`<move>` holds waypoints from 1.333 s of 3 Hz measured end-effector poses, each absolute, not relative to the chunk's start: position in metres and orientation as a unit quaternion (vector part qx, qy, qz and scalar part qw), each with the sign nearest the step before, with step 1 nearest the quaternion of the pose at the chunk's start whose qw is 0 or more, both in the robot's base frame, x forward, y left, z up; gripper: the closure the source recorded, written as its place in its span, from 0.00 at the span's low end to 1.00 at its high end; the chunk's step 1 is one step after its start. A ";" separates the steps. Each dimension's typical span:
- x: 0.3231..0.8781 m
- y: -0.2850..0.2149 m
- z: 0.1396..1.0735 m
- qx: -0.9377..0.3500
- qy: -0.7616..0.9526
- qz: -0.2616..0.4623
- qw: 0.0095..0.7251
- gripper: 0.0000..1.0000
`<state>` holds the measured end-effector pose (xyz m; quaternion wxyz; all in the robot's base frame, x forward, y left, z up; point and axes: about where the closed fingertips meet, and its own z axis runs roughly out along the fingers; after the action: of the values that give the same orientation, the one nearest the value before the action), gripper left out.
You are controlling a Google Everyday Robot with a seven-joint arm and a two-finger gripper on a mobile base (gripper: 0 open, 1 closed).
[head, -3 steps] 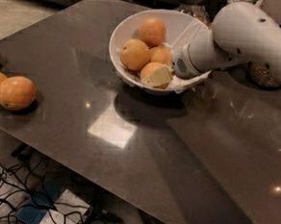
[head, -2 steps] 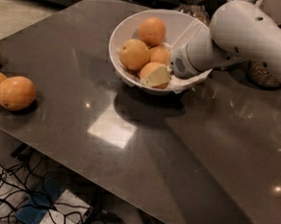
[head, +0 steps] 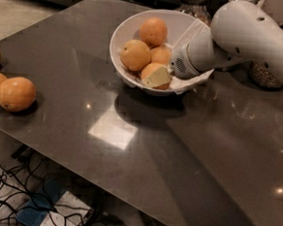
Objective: Pick orange from white bowl
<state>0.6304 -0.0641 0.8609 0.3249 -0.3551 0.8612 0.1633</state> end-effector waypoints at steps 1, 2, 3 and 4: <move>0.623 -0.066 0.873 -0.363 0.852 0.179 0.331 0.94; 0.608 -0.073 0.907 -0.380 0.827 0.210 0.357 1.00; 0.588 -0.089 0.955 -0.419 0.783 0.227 0.400 1.00; 0.583 -0.100 0.978 -0.432 0.760 0.233 0.425 1.00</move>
Offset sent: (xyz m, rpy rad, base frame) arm -0.0465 -0.0261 0.0951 0.1945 -0.1288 0.1765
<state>0.5829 -0.1005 0.9779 0.4253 -0.4320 0.7605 0.2328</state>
